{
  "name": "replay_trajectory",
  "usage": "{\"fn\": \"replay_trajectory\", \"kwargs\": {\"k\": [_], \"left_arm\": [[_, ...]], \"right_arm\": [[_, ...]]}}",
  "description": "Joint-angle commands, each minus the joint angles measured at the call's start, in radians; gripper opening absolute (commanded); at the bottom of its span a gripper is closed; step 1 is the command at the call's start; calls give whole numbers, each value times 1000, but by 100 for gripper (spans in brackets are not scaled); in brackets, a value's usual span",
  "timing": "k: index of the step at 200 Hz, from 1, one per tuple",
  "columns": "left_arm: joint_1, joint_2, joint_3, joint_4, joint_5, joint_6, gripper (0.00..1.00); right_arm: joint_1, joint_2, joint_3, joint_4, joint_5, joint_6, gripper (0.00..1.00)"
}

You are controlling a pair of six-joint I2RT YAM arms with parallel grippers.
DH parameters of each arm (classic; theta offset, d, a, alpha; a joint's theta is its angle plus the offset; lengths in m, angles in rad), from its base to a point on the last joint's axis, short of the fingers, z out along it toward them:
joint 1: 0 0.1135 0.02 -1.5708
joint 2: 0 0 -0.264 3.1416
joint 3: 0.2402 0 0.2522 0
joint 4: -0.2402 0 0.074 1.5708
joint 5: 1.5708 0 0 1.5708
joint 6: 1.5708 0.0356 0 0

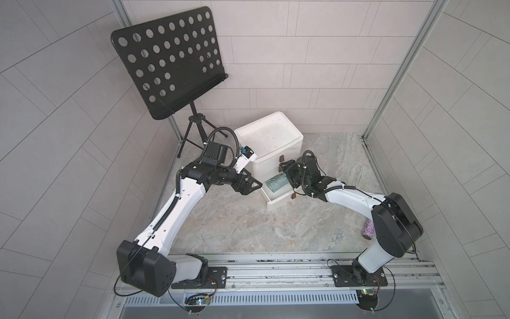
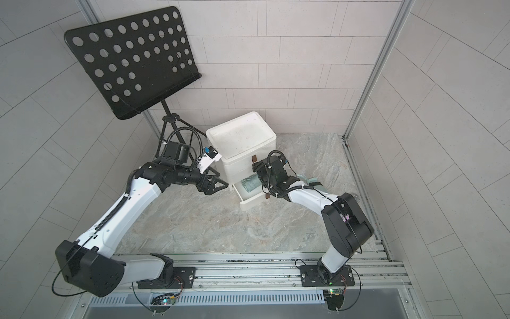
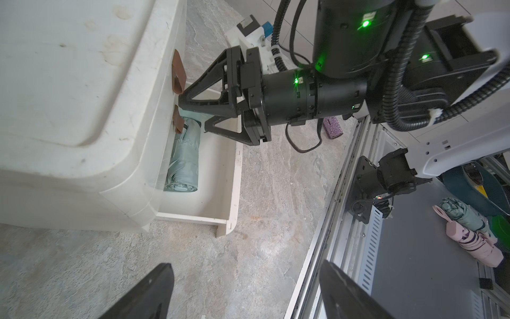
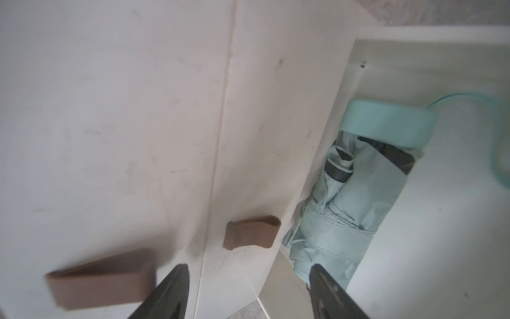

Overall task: Place the umbrella in the drawer by color
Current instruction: Place the umbrella in the drawer, then pick up the umbrella from the center of the board.

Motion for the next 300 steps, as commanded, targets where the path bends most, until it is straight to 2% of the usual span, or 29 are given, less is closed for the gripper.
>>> {"fn": "replay_trajectory", "kwargs": {"k": [1,23,52,82,105,122,137,163,202,300], "left_arm": [[-4,3,8,-13,-2,7,89],[-4,8,45,-50,-2,-6,89],[-4,21,113,-96,17,-36,89],[-4,50,186,-130,68,-83,90],[-6,78,243,-138,112,-125,89],[-10,94,276,-138,131,-146,89],[-23,104,294,-138,129,-158,89],[-55,114,296,-139,120,-165,89],[-97,113,233,-113,94,-165,89],[-114,118,192,-82,79,-167,89]], "right_arm": [[-2,-90,4,-73,46,-62,72],[-30,-173,14,-182,91,-199,72],[-160,-253,35,-335,0,-397,75],[-291,-273,86,-527,-49,-619,76],[-352,-256,137,-665,11,-783,76],[-405,-224,162,-727,11,-858,76],[-466,-203,156,-744,-13,-881,76],[-535,-178,133,-749,36,-917,76],[-624,-105,133,-780,76,-923,76],[-776,86,133,-763,-11,-941,76]]}}
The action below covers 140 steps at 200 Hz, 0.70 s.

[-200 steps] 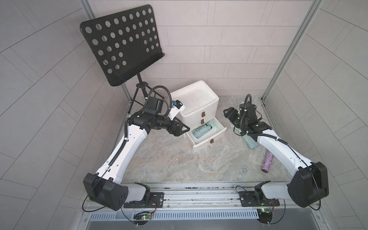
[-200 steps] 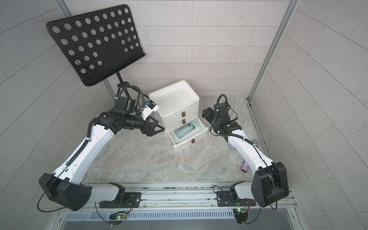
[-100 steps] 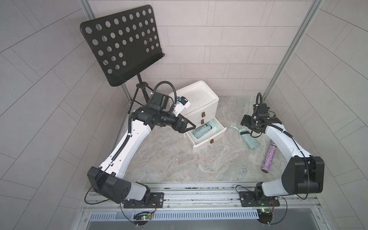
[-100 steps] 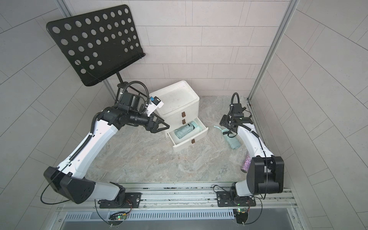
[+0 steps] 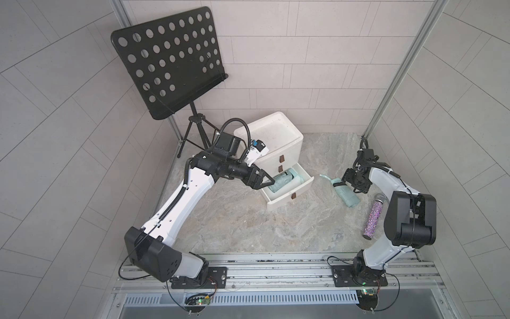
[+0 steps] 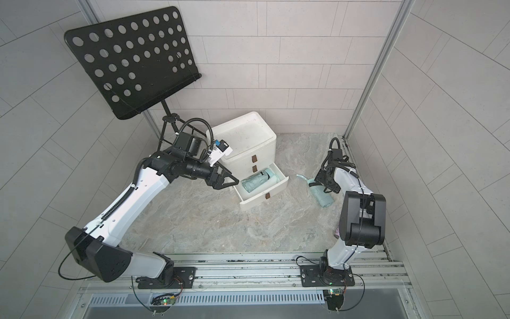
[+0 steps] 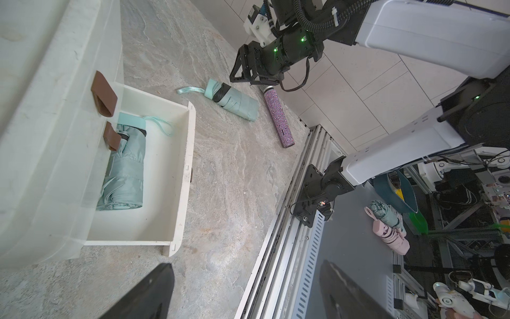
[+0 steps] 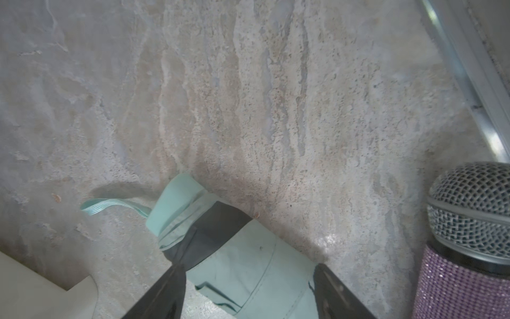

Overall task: Place the umbrella in the drawer by color
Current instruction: Pick up the umbrella from the center of the board.

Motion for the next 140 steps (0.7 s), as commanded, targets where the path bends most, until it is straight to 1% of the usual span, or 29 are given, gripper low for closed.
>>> {"fn": "replay_trajectory", "kwargs": {"k": [1,25,56,97,140], "left_arm": [[-4,1,-16,15,-7,0,89],[-6,3,-18,18,-8,2,89],[-6,-1,-20,20,-11,2,89],[-8,-6,-24,29,-15,-1,89],[-8,-14,-29,35,-22,-2,89]], "right_arm": [[-33,26,-1,-11,-33,-23,76],[-56,63,-7,4,-91,-23,76],[-57,86,-31,33,-161,-8,75],[-34,65,-77,68,-221,13,75],[12,39,-110,72,-245,21,75]]}}
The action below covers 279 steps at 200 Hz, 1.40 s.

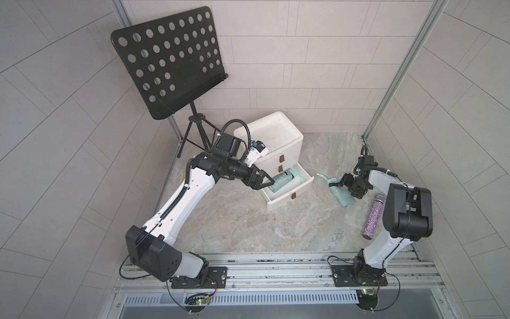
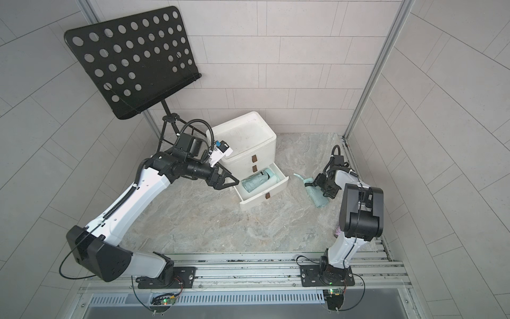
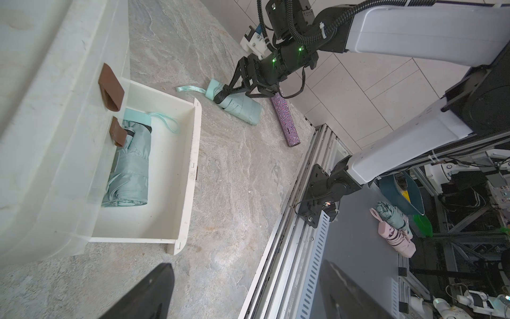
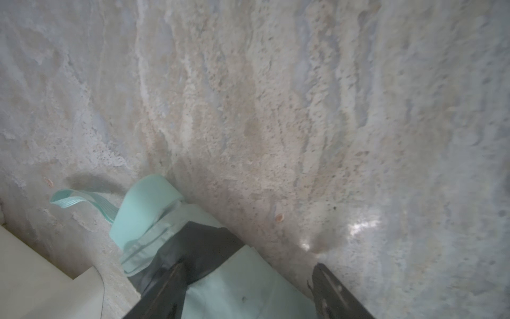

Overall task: Place the umbrella in the drawer by color
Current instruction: Pick up the umbrella from the center of the board.

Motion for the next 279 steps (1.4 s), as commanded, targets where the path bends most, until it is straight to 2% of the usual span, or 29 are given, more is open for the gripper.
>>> {"fn": "replay_trajectory", "kwargs": {"k": [1,122,160,203,246,279], "left_arm": [[-6,-14,-10,18,-4,1,89],[-8,-24,-21,30,-17,-1,89],[-8,-21,-23,34,-17,-3,89],[-9,-14,-24,33,-20,-1,89],[-10,-13,-26,33,-25,1,89],[-9,-10,-27,34,-29,4,89]], "right_arm": [[35,-31,-29,-25,-39,8,75],[180,-163,-134,-17,-114,55,74],[190,-175,-71,-87,-30,-20,75],[249,-87,43,-173,64,-83,75],[302,-21,125,-247,212,-122,75],[322,13,139,-264,235,-139,75]]}}
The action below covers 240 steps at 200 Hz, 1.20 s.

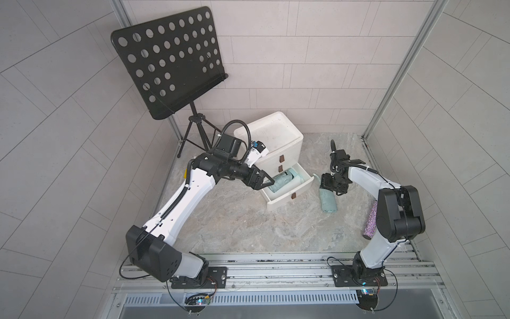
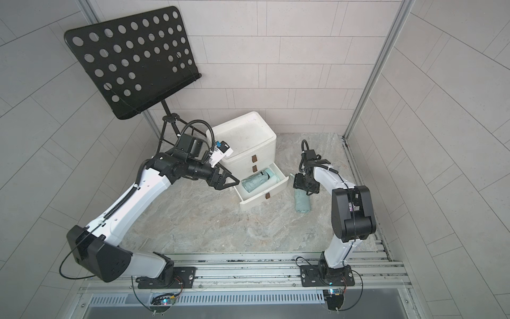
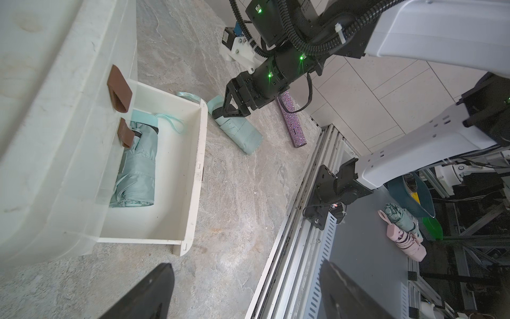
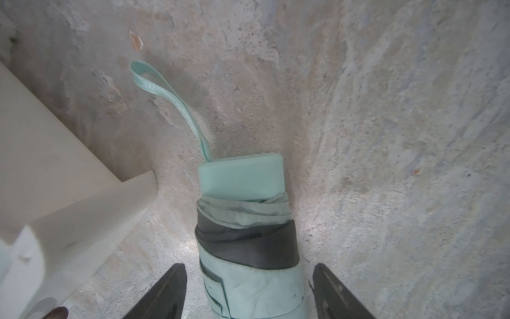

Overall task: Place the umbrella in the drawer by color
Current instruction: Pick up the umbrella from the center of the board.

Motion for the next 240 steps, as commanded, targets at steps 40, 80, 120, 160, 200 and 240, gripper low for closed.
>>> {"fn": "replay_trajectory", "kwargs": {"k": [40,80,120,160,200,240], "left_arm": [[-4,-5,-14,8,-6,5,89],[-4,-4,-15,10,-5,4,89],[-4,0,-15,11,-7,4,89],[-4,-2,-16,12,-7,4,89],[-4,-4,-17,11,-6,4,89],[-3,-19,-18,16,1,4,89]], "right_arm": [[20,75,24,-57,56,-42,75],[25,125,42,-36,17,-38,75],[25,163,37,-6,-31,-33,73],[26,147,12,22,-42,-26,65],[20,93,2,23,-48,-30,41],[19,-46,-27,6,-40,-21,35]]}}
